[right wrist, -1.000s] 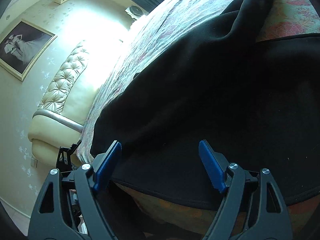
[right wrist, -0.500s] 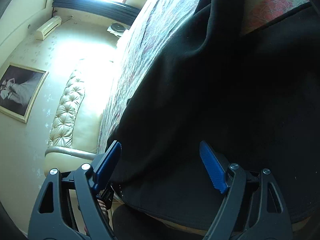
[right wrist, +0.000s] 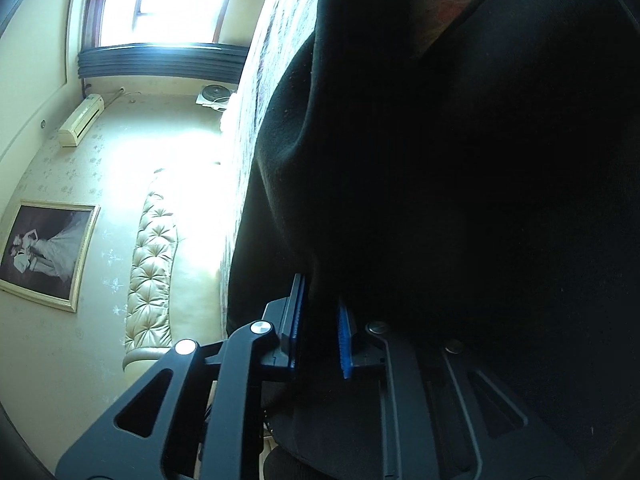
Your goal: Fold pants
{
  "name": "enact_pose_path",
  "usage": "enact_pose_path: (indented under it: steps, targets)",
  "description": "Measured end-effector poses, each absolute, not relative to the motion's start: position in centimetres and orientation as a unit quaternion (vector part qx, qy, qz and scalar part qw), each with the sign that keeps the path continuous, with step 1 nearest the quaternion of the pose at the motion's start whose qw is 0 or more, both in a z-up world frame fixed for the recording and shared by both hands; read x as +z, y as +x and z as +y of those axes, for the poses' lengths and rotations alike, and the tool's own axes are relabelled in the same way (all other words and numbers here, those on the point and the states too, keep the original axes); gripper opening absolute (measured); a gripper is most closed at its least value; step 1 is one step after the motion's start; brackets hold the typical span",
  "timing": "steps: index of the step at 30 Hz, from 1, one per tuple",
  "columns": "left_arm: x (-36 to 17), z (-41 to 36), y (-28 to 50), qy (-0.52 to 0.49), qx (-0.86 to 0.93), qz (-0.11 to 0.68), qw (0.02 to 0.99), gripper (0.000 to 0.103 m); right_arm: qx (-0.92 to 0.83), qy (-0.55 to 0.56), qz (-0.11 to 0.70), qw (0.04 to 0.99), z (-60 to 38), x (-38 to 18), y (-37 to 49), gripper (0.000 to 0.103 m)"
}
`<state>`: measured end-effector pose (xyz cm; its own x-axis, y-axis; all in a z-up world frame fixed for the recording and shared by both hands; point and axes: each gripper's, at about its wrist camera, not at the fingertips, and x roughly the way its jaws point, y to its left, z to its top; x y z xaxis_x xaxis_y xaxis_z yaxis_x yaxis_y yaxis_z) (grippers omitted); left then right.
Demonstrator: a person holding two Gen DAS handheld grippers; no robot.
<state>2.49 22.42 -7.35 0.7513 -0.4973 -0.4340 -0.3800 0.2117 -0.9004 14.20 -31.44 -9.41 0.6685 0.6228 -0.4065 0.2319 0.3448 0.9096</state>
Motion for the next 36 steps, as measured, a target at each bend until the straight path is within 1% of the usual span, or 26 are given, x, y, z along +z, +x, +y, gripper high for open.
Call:
enact_pose_path:
  steps: [2, 3, 7, 8, 10, 11, 12, 15, 19, 23, 27, 31, 33, 35, 36]
  targets:
    - [-7.5, 22.5, 2.2, -0.631, -0.044, 0.35, 0.691, 0.01, 0.119, 0.58, 0.342, 0.73, -32.8, -9.3, 12.5, 0.034]
    - [-7.5, 22.5, 2.2, -0.631, -0.045, 0.351, 0.69, 0.01, 0.109, 0.585, 0.324, 0.735, -33.5, -9.1, 12.1, 0.038]
    - [-7.5, 22.4, 2.1, -0.631, -0.046, 0.35, 0.69, 0.01, 0.102, 0.58, 0.318, 0.743, -34.3, -9.3, 13.1, 0.039]
    - [-7.5, 22.4, 2.1, -0.633, -0.046, 0.35, 0.69, 0.01, 0.106, 0.575, 0.325, 0.743, -34.0, -9.5, 13.6, 0.037]
    - [-7.5, 22.3, 2.1, -0.632, -0.046, 0.35, 0.69, 0.01, 0.107, 0.563, 0.333, 0.749, -33.5, -9.5, 13.9, 0.031]
    - [-7.4, 22.3, 2.3, -0.631, -0.046, 0.351, 0.691, 0.01, 0.109, 0.562, 0.334, 0.749, -33.3, -9.6, 13.9, 0.019]
    - [-7.3, 22.3, 2.4, -0.628, -0.046, 0.354, 0.691, 0.01, 0.113, 0.562, 0.334, 0.748, -33.2, -9.8, 13.8, 0.01]
    - [-6.8, 22.4, 2.7, -0.624, -0.047, 0.357, 0.694, 0.01, 0.116, 0.564, 0.324, 0.751, -33.3, -9.5, 12.5, 0.01]
    - [-5.0, 22.9, 2.7, -0.612, -0.056, 0.345, 0.709, 0.01, 0.145, 0.559, 0.308, 0.756, -33.2, -6.9, 10.8, 0.009]
    - [-3.5, 23.9, 1.8, -0.609, -0.065, 0.328, 0.719, 0.01, 0.179, 0.551, 0.309, 0.754, -32.8, -4.8, 8.3, 0.008]
    - [-3.9, 24.7, 0.5, -0.599, -0.055, 0.342, 0.722, 0.01, 0.188, 0.544, 0.336, 0.746, -32.5, -5.7, 5.4, 0.008]
    - [-6.8, 25.3, -0.6, -0.587, -0.02, 0.381, 0.714, 0.01, 0.163, 0.53, 0.383, 0.739, -33.3, -8.8, 2.6, 0.007]
    - [-7.8, 25.3, -0.6, -0.591, -0.024, 0.384, 0.709, 0.011, 0.146, 0.524, 0.4, 0.738, -34.2, -10.2, 1.7, 0.008]
    - [-7.5, 25.2, -0.6, -0.586, -0.028, 0.382, 0.715, 0.011, 0.14, 0.546, 0.404, 0.721, -34.3, -11.1, 1.4, 0.012]
    - [-7.0, 25.1, -0.6, -0.58, -0.031, 0.379, 0.721, 0.013, 0.138, 0.549, 0.402, 0.72, -34.5, -10.8, 1.1, 0.019]
